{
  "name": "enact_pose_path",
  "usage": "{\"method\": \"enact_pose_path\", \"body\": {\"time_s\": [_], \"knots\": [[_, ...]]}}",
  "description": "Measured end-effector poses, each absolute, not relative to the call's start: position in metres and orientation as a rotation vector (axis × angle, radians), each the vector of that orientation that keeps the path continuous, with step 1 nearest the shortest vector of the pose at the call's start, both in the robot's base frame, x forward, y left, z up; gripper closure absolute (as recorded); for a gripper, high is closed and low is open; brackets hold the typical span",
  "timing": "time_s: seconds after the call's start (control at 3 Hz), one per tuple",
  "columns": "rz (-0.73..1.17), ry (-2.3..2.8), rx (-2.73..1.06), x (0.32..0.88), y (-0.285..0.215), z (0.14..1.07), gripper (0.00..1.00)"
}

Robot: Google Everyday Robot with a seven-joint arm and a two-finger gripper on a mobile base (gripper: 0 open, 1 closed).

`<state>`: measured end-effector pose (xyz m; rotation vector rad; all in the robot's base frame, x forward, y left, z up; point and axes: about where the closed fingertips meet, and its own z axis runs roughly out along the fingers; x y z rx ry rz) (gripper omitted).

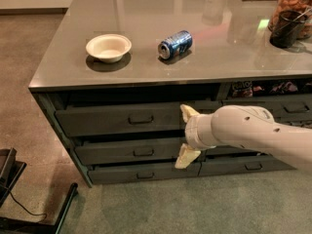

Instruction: Close top drawer

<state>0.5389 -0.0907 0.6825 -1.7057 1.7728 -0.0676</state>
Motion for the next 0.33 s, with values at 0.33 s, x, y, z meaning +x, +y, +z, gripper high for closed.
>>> {"method": "enact_pose_path", "body": {"time_s": [0.33], "knots": [[-0.068, 1.773, -1.706, 0.5389, -0.0907, 0.6825, 0.0]]}}
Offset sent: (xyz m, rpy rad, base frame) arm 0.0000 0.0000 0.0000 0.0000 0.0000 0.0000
